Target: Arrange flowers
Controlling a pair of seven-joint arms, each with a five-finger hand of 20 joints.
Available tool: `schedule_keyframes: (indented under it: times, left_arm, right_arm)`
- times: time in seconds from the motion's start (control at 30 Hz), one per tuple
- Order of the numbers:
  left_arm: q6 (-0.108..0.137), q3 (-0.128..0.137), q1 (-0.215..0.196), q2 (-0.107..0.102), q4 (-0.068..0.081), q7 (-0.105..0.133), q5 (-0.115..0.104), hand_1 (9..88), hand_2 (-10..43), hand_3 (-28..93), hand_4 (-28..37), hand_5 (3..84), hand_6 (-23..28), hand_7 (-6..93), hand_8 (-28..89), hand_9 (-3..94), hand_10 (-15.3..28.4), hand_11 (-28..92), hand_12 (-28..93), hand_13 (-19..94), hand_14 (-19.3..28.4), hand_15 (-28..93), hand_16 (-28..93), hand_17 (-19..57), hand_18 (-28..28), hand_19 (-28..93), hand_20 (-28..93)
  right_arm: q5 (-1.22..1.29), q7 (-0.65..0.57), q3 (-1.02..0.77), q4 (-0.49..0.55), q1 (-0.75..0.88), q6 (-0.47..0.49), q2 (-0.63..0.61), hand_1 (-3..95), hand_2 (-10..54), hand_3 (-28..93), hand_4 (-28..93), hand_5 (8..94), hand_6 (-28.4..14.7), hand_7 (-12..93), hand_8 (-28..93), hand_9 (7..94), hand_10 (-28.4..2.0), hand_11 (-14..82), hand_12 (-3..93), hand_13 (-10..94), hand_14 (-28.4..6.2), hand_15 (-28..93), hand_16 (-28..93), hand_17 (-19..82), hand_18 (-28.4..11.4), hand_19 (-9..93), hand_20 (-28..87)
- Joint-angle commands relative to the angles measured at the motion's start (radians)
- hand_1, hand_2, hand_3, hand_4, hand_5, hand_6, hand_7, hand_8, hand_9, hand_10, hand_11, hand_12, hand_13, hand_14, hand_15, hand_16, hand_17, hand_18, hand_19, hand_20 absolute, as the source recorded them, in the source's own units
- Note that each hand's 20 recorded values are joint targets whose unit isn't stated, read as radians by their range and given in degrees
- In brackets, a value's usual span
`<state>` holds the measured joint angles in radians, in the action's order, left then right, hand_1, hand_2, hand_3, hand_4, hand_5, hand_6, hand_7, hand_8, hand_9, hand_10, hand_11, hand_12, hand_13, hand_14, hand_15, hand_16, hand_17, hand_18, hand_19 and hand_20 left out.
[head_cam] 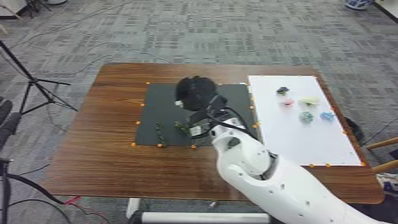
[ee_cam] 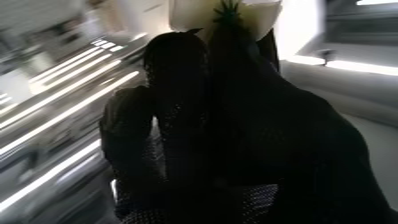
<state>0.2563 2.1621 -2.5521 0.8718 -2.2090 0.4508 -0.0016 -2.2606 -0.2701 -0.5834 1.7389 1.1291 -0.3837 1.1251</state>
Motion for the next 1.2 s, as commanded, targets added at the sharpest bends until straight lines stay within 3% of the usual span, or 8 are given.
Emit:
schedule_keyframes:
  times: [0.03, 0.13, 0.3, 0.33, 0.37, 0.67, 0.83, 1.2]
  left_arm:
    - [-0.003, 0.0, -0.002, 0.025, 0.004, 0.025, -0.028, 33.2, 24.4, 33, -28.3, 35.0, 7.4, 4.3, -6, 29.6, 12.4, 7, 11, 19, 10.6, 13, -3, -4.1, 8.0, 15, 9]
    - [0.003, -0.014, 0.02, 0.017, 0.014, 0.023, -0.029, 32.8, 24.4, 33, -28.3, 35.0, 7.4, 4.2, -6, 29.6, 12.5, 7, 11, 19, 10.6, 13, -3, -4.1, 7.9, 15, 9]
    - [-0.002, -0.027, 0.021, 0.012, 0.003, 0.031, -0.028, 32.3, 24.2, 34, -28.3, 34.9, 7.3, 4.5, -6, 29.7, 12.5, 8, 11, 19, 10.6, 14, -3, -4.1, 7.9, 15, 9]
    - [-0.004, -0.038, 0.034, 0.002, 0.009, 0.035, -0.027, 32.2, 24.2, 35, -28.3, 34.9, 7.3, 4.5, -6, 29.6, 12.5, 8, 11, 19, 10.6, 14, -3, -4.1, 7.9, 15, 9]
    - [-0.015, -0.02, -0.016, 0.012, -0.021, 0.05, -0.029, 32.1, 24.1, 35, -28.3, 34.9, 7.3, 4.6, -6, 29.6, 12.4, 8, 11, 19, 10.6, 14, -3, -4.1, 7.9, 15, 9]
    - [-0.006, -0.085, 0.074, -0.025, 0.013, 0.037, -0.02, 30.7, 23.6, 39, -28.3, 34.9, 7.2, 4.8, -6, 29.7, 12.2, 8, 11, 19, 10.5, 14, -3, -4.1, 7.8, 15, 9]
    - [-0.006, -0.094, 0.083, -0.028, 0.016, 0.04, -0.017, 31.1, 23.4, 39, -28.3, 34.9, 7.2, 5.0, -6, 29.7, 12.2, 8, 11, 19, 10.4, 15, -3, -3.9, 7.7, 15, 9]
    - [-0.01, -0.106, 0.093, -0.032, 0.016, 0.035, -0.01, 28.0, 22.6, 45, -28.3, 35.0, 7.1, 5.5, -6, 29.8, 12.1, 9, 11, 19, 10.4, 15, -3, -3.8, 7.6, 15, 9]
  right_arm:
    - [0.047, 0.111, 0.096, -0.094, -0.086, 0.036, 0.102, 66.8, -9.5, 69, -28, 73.3, 1.0, 35, 6, 87.7, -7.3, 11.5, 43.4, 77, -3.4, 46, 48, 38, -22.8, 87, 42]
    - [0.054, 0.143, 0.134, -0.113, -0.113, 0.045, 0.121, 66.9, -9.5, 69, -28, 73.1, 1.3, 36, 6, 87.6, -7.1, 11.5, 43.3, 77, -3.1, 47, 48, 38, -22.5, 86, 42]
    - [-0.002, 0.159, 0.174, -0.137, -0.132, 0.067, 0.154, 66.7, -9.5, 68, -28, 72.6, 2.0, 37, 5, 87.8, -6.6, 11.5, 43.1, 77, -2.5, 47, 49, 38, -22.1, 86, 43]
    - [-0.001, 0.196, 0.156, -0.177, -0.135, 0.073, 0.182, 66.7, -9.5, 68, -28, 72.5, 2.1, 37, 5, 87.8, -6.5, 11.5, 43.1, 77, -2.5, 47, 49, 38, -22.1, 86, 43]
    - [0.013, 0.17, 0.199, -0.148, -0.152, 0.056, 0.16, 66.6, -9.5, 68, -28, 72.4, 2.1, 38, 5, 87.8, -6.5, 11.5, 43.2, 77, -2.5, 47, 49, 38, -22.0, 86, 43]
    - [0.003, 0.128, 0.327, -0.27, -0.263, 0.034, 0.215, 66.0, -9.5, 68, -28, 72.4, 2.2, 39, 4, 88.0, -6.2, 11.3, 43.2, 77, -2.2, 48, 49, 38, -22.0, 86, 44]
    - [-0.04, 0.089, 0.37, -0.324, -0.296, 0.006, 0.234, 65.7, -9.5, 68, -28, 72.4, 2.1, 39, 4, 88.0, -6.1, 11.3, 43.3, 77, -2.2, 47, 50, 38, -22.0, 86, 44]
    - [-0.146, 0.077, 0.37, -0.368, -0.305, 0.065, 0.239, 65.8, -9.5, 68, -28, 72.7, 2.1, 39, 4, 88.4, -6.0, 11.2, 43.2, 77, -2.7, 49, 50, 38, -22.1, 86, 44]
